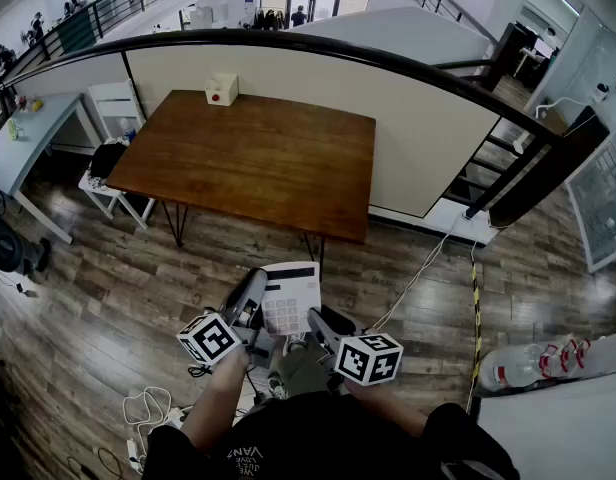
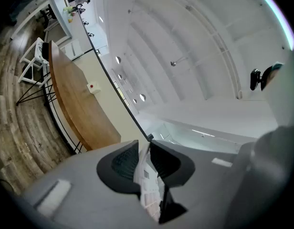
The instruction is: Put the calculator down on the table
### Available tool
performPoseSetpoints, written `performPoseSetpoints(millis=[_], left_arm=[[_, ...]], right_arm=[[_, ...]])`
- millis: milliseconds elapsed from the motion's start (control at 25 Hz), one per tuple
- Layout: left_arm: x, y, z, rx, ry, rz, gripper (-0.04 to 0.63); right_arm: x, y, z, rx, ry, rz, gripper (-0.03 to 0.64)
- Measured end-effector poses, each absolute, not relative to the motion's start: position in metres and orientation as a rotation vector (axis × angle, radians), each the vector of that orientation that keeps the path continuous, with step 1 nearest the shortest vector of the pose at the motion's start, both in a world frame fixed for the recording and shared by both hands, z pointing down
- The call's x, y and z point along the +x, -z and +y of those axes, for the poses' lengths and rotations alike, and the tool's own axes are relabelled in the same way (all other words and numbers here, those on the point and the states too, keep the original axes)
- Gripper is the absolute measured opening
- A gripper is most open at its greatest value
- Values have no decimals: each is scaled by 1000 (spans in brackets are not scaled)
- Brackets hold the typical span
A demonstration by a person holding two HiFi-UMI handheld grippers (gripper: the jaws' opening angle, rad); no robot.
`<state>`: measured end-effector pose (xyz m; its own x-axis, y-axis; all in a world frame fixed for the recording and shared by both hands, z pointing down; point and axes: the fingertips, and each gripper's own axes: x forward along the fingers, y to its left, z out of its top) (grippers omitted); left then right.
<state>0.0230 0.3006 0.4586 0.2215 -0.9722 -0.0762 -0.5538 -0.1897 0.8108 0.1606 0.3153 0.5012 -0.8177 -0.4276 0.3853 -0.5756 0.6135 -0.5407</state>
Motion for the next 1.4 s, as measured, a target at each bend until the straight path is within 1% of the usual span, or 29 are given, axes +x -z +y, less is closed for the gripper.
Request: performPoseSetpoints(millis=[400,1000,1400], left_arm=[[27,-449,285,1809,853,-1439,80],[18,-453,158,1735,922,-1504,80],[0,-464,123,1679,920,-1594,80]], right_arm=[[164,-492,294,781,-965,-2644,115],[156,-492,157,651,-919,-2634,115],[139,-500,112,537,-916,-2631,115]])
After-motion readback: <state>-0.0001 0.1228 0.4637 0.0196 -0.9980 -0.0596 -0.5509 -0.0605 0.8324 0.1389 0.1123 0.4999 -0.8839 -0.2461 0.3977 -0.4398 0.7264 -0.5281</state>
